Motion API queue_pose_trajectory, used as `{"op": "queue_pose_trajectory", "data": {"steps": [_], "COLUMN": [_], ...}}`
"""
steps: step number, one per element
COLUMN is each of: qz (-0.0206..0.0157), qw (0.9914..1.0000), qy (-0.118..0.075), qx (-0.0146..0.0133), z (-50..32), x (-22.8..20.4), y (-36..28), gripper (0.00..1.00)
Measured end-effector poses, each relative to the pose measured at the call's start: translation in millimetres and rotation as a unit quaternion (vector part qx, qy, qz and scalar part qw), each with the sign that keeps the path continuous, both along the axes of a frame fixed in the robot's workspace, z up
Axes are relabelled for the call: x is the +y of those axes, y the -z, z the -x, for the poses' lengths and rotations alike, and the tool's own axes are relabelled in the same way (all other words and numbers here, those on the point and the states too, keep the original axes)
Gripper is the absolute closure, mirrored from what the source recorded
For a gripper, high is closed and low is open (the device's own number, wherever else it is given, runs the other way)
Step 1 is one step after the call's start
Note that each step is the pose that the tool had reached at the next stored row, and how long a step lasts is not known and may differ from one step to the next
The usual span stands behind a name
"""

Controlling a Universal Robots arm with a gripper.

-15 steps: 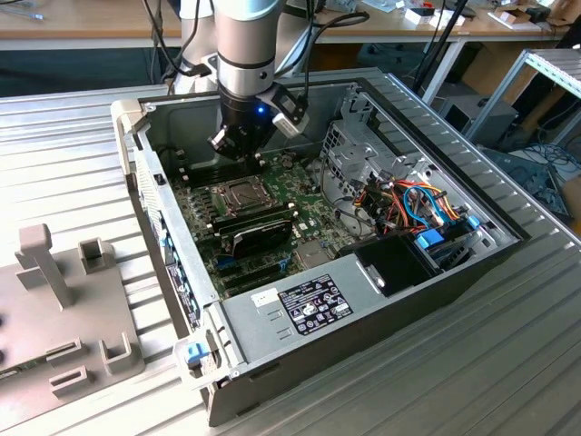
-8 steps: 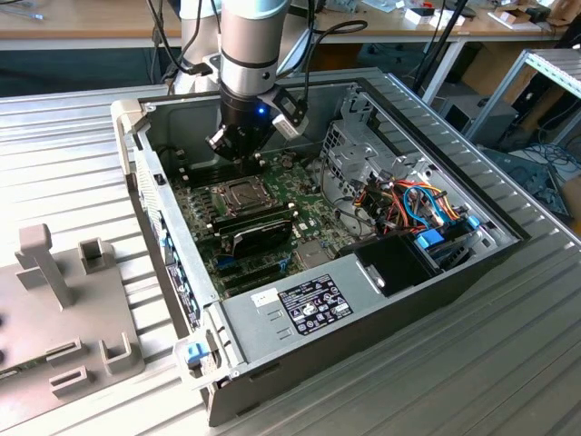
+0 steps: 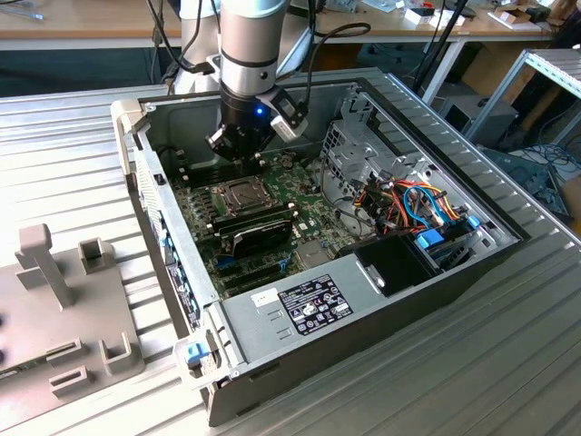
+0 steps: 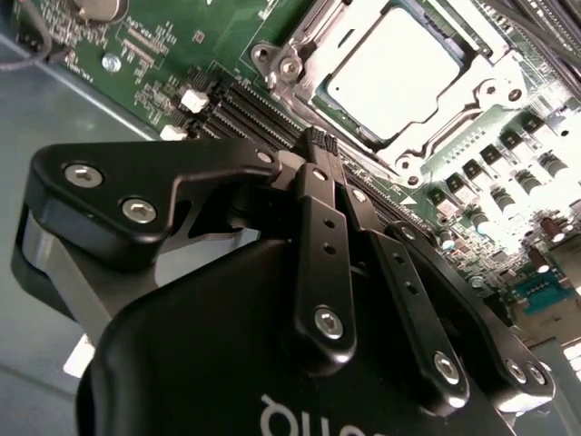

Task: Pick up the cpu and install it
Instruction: 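Install the first cpu locking lever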

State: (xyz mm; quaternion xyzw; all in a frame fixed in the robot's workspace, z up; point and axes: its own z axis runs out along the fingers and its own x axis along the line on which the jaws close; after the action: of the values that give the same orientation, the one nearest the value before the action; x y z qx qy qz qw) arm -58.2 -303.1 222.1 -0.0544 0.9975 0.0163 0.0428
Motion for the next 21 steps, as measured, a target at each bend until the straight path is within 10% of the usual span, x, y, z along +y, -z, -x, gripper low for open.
{"op": "queue_pose_trajectory", "data": {"steps": [7,9,12,16,18,21], "qz": [0.0022,0.0029,0.0052,0.0126,0.0252,0.0328], "qw": [0.99998,0.99995,0.9997,0.99947,0.99914,0.99887], "qy": [0.006,0.007,0.009,0.009,0.01,0.011], "qx": [0.0003,0.0061,0.022,0.0286,0.0314,0.0326], "z": [0.0,0.0,0.0,0.0,0.0,0.0], "x": [0.1,0.1,0.0,-0.6,-2.3,-6.0], "y": [0.0,-0.4,-3.7,-8.6,-9.5,-9.5], "gripper": [0.89,0.89,0.89,0.89,0.89,0.89]}}
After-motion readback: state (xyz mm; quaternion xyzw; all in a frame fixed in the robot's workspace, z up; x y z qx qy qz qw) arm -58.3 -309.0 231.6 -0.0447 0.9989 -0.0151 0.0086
